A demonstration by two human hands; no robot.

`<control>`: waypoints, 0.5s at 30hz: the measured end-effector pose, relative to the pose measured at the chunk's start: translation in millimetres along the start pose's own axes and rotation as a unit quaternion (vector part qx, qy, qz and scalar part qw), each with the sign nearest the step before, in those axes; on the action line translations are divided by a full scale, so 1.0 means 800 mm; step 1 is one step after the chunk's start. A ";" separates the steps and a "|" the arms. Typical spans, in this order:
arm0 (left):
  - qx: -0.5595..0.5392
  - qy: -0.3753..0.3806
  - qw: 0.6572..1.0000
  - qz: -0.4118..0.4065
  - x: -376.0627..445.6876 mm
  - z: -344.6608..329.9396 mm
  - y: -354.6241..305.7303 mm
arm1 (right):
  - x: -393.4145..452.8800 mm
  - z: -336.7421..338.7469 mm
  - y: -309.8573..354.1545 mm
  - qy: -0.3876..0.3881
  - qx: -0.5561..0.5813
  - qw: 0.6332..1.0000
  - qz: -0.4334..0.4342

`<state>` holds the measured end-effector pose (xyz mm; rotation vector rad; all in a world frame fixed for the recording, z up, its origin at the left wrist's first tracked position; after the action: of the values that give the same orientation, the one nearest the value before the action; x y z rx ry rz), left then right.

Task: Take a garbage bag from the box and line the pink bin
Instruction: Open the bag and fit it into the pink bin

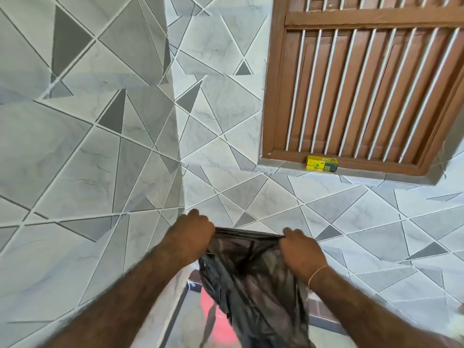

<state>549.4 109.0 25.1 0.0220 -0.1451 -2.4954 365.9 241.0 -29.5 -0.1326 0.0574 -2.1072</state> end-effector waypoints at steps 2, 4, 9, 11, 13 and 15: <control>0.090 0.020 0.996 0.009 -0.003 -0.025 0.005 | -0.002 -0.001 -0.023 0.001 -0.030 0.998 -0.049; 0.096 0.030 0.994 0.042 -0.002 -0.052 0.018 | -0.009 0.002 -0.046 -0.024 -0.017 0.995 -0.097; -0.244 -0.060 0.934 0.252 -0.001 -0.103 0.062 | -0.032 -0.015 -0.082 -0.015 -0.065 0.992 -0.107; -0.380 -0.125 0.875 0.274 0.003 -0.106 0.060 | -0.037 -0.024 -0.088 -0.007 -0.059 0.993 -0.106; -0.370 -0.143 0.889 0.228 0.015 -0.106 0.052 | -0.037 -0.026 -0.099 0.015 -0.046 0.992 -0.115; -0.206 -0.053 0.972 0.104 0.035 -0.106 0.034 | -0.031 -0.020 -0.116 0.032 -0.024 0.990 -0.134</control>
<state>547.5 62.0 -55.7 -0.2848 0.3124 -2.2703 297.7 309.6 -38.6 -0.1050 0.1357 -2.3801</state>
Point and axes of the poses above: each hand's wrist, its own x-axis towards the middle knuckle, its own z-axis out of the back of the hand, y = z × x, the point moved 5 cm from there along x, towards the middle knuckle, and after that the axes turned 2 degrees about y, right-handed, at the moved point
